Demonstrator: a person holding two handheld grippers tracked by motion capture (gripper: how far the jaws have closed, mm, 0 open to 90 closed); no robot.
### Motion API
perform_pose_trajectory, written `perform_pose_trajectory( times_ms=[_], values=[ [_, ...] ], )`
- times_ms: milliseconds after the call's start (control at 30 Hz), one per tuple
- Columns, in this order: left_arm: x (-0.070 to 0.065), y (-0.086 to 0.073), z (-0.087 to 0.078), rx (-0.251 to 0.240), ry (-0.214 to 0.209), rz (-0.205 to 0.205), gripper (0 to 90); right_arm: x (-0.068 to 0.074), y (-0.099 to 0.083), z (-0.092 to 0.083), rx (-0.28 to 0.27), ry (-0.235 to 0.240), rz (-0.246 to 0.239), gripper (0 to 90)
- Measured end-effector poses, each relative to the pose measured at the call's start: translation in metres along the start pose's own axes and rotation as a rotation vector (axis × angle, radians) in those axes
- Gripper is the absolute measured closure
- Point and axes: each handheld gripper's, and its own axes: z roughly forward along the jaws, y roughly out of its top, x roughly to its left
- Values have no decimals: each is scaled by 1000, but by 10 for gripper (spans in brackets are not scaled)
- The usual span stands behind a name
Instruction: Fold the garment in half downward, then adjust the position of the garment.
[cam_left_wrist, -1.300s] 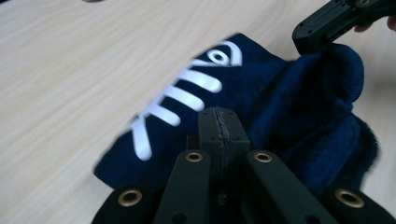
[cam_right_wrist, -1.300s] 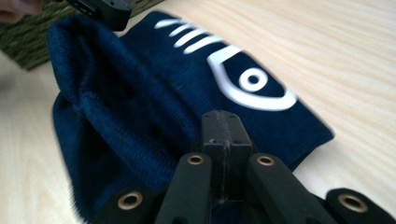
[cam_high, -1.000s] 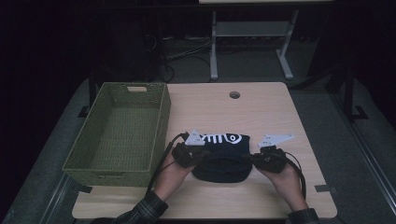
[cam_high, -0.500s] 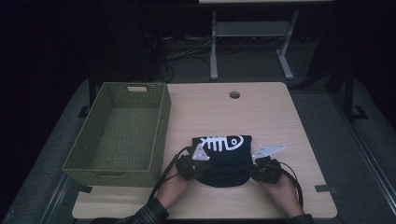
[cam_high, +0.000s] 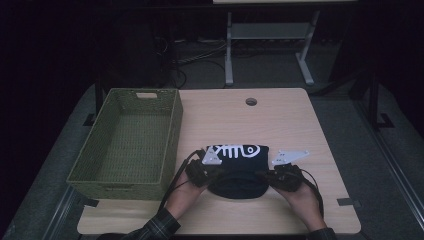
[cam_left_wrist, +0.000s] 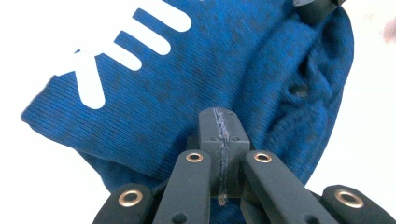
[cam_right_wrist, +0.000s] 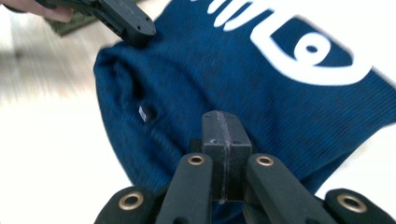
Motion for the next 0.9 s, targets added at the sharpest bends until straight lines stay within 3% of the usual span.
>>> perform_pose_trajectory(
  times_ms=[200,367,467,767,900],
  values=[
    [12,20,1,-57,34,-9,897,-9,21,2,-42,-15,-11,900],
    [28,38,16,-89,60,-31,898,-21,37,21,-55,-27,-13,900],
    [35,44,27,-97,69,-41,898,-27,42,33,-36,-32,-7,900],
    [49,42,62,10,63,-49,898,-32,35,59,34,-23,-5,900],
    [50,37,70,26,55,-57,898,-33,34,62,43,-21,2,900]
  ],
)
